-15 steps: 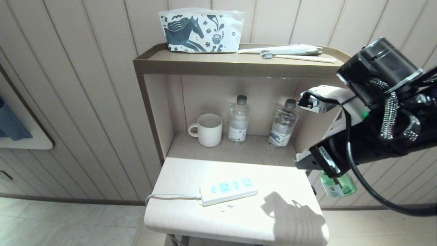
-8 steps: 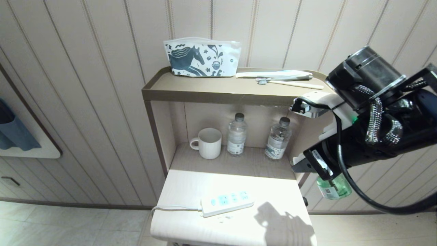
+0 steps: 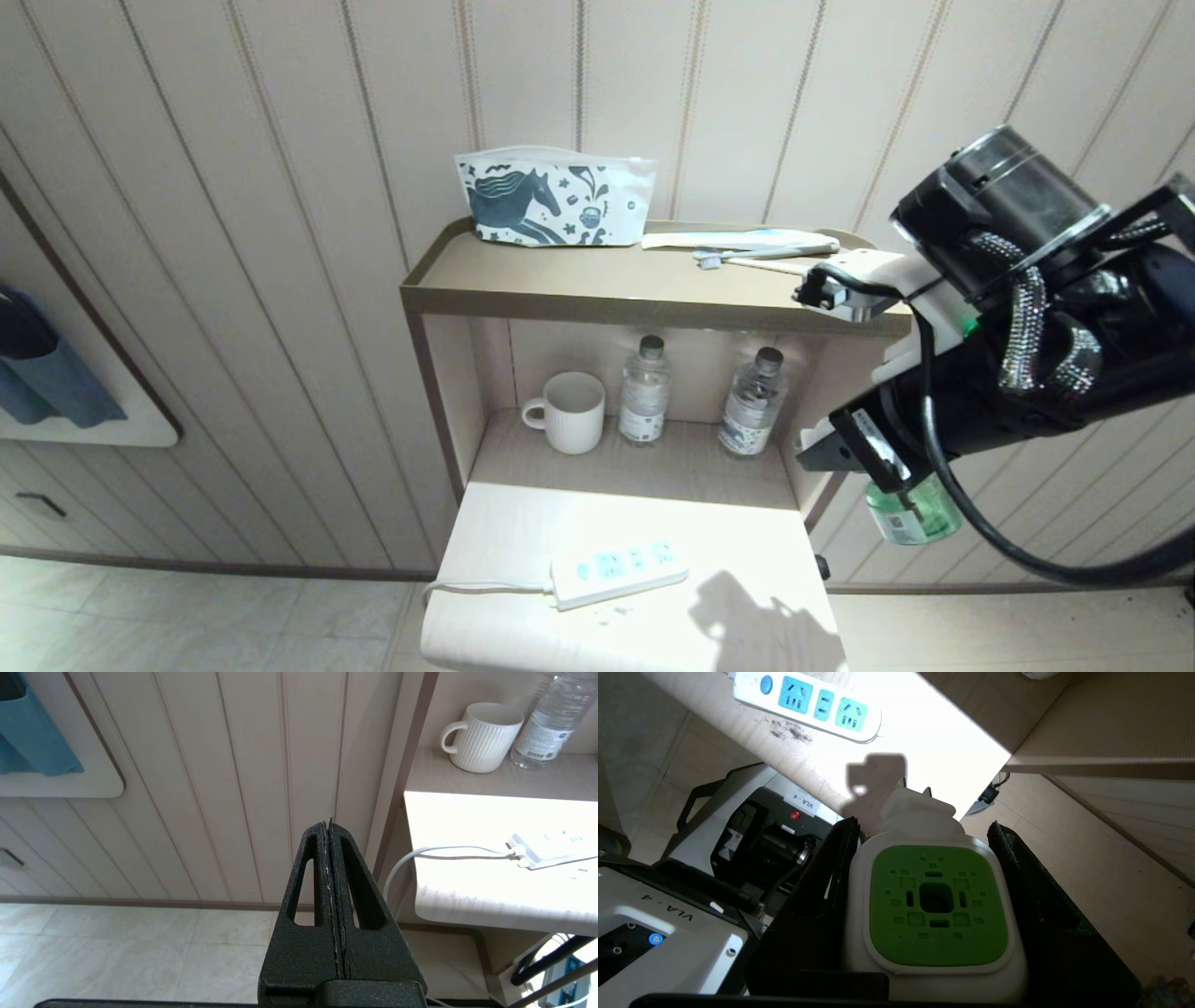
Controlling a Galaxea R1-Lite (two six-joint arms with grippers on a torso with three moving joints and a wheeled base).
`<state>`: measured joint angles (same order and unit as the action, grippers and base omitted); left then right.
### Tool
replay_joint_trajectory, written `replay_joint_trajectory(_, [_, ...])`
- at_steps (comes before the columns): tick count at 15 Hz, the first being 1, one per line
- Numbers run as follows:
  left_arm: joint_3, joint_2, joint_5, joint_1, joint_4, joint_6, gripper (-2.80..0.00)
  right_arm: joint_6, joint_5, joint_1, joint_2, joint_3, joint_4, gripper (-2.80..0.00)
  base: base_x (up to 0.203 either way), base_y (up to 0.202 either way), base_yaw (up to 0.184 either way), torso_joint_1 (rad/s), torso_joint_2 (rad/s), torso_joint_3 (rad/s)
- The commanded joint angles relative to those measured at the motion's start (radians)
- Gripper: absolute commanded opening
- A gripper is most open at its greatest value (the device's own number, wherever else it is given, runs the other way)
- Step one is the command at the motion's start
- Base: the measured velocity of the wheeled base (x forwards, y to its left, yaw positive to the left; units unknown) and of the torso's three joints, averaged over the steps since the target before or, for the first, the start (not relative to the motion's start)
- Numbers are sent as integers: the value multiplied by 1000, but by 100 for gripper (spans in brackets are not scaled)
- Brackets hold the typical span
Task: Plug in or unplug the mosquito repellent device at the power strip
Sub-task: Insert the plug into the socket
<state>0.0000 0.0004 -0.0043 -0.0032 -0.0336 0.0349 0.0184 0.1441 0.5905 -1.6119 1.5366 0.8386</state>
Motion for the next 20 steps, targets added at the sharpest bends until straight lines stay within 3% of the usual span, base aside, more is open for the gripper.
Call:
replay_joint_trajectory(1, [0, 0, 0, 0, 0, 0, -280, -5, 2, 24, -4, -35, -12, -280, 0, 0, 0, 0, 0, 0])
replay_joint_trajectory(3, [0, 0, 0, 0, 0, 0, -280, -40, 4, 38, -48, -87, -129, -280, 0, 0, 0, 0, 0, 0])
replay_joint_trajectory(8, [0, 0, 0, 0, 0, 0, -280, -440, 14, 32, -116, -102, -191, -280, 0, 0, 0, 0, 0, 0])
replay_joint_trajectory(13, [0, 0, 0, 0, 0, 0, -280, -571, 21, 62, -262, -9, -197, -280, 0, 0, 0, 0, 0, 0])
replay_joint_trajectory(15, [0, 0, 0, 0, 0, 0, -280, -694, 29, 78, -274, 24, -195, -280, 0, 0, 0, 0, 0, 0])
replay_joint_trajectory(20, [0, 0, 0, 0, 0, 0, -280, -796, 160, 175, -379, 73, -188, -280, 0, 0, 0, 0, 0, 0])
